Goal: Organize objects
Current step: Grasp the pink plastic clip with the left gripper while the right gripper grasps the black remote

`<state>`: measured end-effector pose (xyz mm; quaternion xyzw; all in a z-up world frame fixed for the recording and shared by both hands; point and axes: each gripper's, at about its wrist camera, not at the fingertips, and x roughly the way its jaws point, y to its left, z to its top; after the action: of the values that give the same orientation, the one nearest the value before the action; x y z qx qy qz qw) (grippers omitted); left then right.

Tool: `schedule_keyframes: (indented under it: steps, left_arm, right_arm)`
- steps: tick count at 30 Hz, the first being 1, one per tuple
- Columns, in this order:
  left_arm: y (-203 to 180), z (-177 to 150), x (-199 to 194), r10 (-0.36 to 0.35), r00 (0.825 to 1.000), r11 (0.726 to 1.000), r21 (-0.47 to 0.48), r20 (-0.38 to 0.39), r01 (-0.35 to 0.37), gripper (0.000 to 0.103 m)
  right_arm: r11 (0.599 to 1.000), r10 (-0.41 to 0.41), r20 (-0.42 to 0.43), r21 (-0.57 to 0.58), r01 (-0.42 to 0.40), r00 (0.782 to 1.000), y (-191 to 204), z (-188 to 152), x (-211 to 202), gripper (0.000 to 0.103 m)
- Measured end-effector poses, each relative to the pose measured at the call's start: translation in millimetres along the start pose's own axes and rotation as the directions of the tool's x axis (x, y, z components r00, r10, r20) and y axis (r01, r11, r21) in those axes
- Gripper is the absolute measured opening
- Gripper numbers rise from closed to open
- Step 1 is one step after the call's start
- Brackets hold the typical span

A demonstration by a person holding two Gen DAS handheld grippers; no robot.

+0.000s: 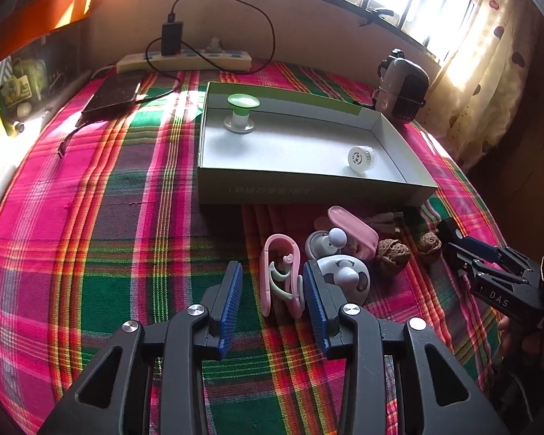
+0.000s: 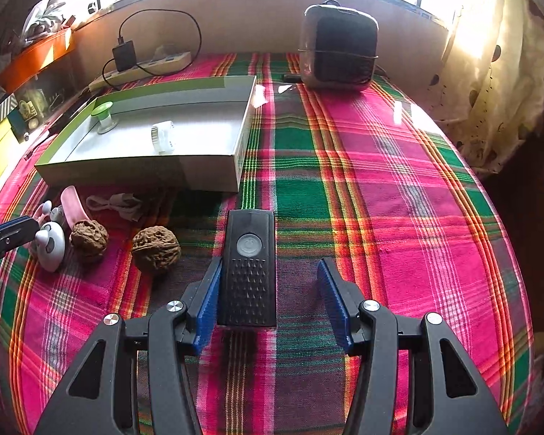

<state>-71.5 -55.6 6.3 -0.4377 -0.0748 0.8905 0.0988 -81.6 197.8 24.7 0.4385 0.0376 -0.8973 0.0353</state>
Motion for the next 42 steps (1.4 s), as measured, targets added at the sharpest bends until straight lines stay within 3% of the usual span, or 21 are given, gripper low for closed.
schedule_keyframes:
  steps: [11,28,42]
  left_arm:
    - [-3,4,8,0.046,0.999,0.999,0.028,-0.014,-0.045,0.033]
    - [-12,4,12,0.180,0.983,0.977,0.114,0.023,-0.181,0.033]
    - [-13,4,13,0.194,0.980,0.977,0.082,0.039,-0.196,0.033]
  right_arm:
    - [1.000,0.015,0.003,0.010,-0.015,1.000,-1,1,0,0.053]
    - [1.000,0.019,0.003,0.011,-0.019,1.000,-1,3,1,0.053]
    - [1.000,0.023,0.002,0.015,-0.023,1.000,-1,3,2,0.055]
